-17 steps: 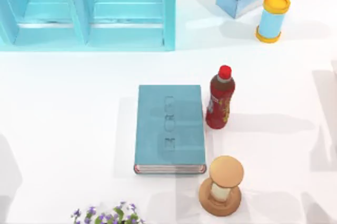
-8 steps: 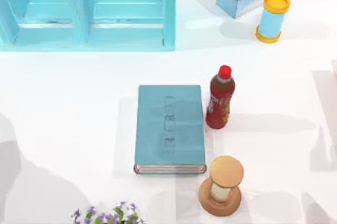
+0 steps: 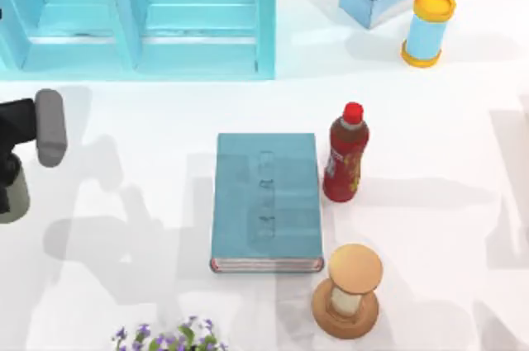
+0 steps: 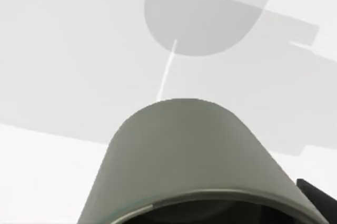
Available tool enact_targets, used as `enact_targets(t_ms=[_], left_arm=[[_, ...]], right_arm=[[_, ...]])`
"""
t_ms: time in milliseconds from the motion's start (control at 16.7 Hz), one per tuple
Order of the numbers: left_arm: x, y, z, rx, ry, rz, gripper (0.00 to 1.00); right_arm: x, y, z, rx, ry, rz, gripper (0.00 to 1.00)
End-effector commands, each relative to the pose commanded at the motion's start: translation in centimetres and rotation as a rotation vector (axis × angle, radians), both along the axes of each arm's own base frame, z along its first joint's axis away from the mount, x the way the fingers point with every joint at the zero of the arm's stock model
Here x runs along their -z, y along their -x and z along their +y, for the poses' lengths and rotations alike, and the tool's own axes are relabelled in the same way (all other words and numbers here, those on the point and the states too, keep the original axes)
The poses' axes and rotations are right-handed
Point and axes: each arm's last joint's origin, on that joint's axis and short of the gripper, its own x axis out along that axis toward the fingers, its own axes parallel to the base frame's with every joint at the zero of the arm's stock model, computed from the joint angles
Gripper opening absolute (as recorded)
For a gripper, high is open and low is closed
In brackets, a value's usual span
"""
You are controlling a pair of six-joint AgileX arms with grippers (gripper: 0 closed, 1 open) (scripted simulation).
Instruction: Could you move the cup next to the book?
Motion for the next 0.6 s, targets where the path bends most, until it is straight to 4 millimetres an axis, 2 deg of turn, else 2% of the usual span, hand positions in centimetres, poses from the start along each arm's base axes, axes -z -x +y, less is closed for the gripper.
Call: enact_targets(t_ms=[300,600], left_arm=[[-1.2,-0.1,-6.2,-0.226,-0.085,-0.009,0.0],[-2.0,0.9,-12.1,-0.454,-0.159,-0.033,0.0]], right_arm=[[0.0,0.0,0.0,0.0,0.0,0.0,1.0],[0.0,0.0,0.0,0.0,0.0,0.0,1.0]])
